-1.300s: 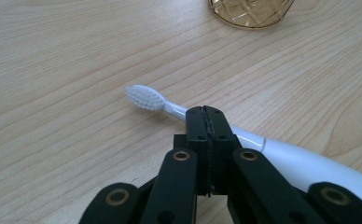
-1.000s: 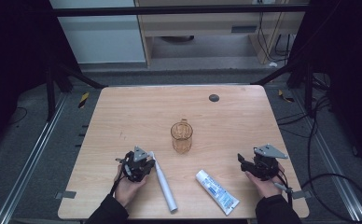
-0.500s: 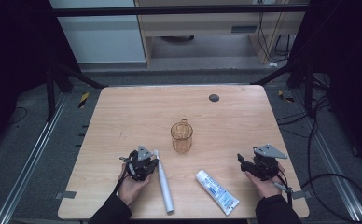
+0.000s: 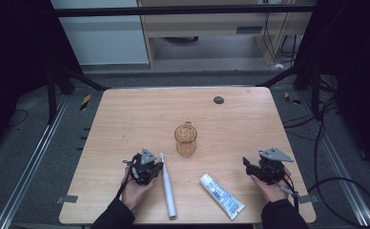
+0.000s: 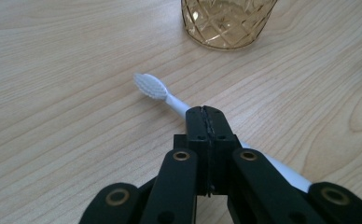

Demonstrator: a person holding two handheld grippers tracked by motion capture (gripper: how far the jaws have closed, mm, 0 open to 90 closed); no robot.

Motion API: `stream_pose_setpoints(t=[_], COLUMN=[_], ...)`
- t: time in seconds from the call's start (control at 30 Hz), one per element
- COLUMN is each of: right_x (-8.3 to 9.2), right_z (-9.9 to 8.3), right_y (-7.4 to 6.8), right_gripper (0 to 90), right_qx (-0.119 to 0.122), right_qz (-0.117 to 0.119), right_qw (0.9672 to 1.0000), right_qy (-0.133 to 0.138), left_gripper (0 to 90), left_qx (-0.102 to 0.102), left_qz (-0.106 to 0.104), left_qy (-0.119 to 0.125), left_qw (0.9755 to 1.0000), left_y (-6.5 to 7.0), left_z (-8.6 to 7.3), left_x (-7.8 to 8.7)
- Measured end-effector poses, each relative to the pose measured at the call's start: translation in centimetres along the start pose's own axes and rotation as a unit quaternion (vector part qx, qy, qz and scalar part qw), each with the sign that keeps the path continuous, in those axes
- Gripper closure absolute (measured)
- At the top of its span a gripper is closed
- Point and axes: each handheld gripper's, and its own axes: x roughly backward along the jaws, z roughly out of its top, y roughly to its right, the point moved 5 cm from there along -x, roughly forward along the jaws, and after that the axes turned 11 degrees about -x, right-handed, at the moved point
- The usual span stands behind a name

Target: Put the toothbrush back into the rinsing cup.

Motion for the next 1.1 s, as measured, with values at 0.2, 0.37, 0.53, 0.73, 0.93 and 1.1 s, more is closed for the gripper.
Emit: stream_pose_setpoints(t=[0.2,0.37,0.53,0.73,0.93,1.1], right_x=[0.3,0.5,0.6,0.6,0.6,0.6], right_z=[0.0,0.0,-0.1,-0.2,-0.2,-0.2], right_y=[0.5,0.6,0.7,0.8,0.8,0.9], right_gripper=[31.2,31.3,31.3,31.3,31.2,31.2], right_qx=[-0.004,-0.006,-0.006,-0.01,-0.006,-0.006], right_qz=[-0.004,-0.004,-0.006,-0.008,-0.009,-0.01], right_qw=[1.0,1.0,1.0,0.9999,0.9999,0.9999], right_qy=[0.003,0.004,0.002,0.001,0.001,0.0], left_gripper=[89.7,89.7,89.7,89.7,89.7,89.7], left_qx=[0.001,-0.015,-0.029,-0.044,-0.061,-0.07], left_qz=[-0.012,-0.029,-0.049,-0.071,-0.089,-0.099], left_qy=[0.028,0.033,0.032,0.026,0.012,0.002], left_qw=[0.9995,0.9989,0.9979,0.9962,0.9941,0.9927], left_y=[0.8,2.4,3.9,5.6,7.2,8.0], left_z=[0.8,1.0,0.8,0.4,0.0,-0.4], left_x=[1.8,2.5,2.8,2.9,2.5,2.4])
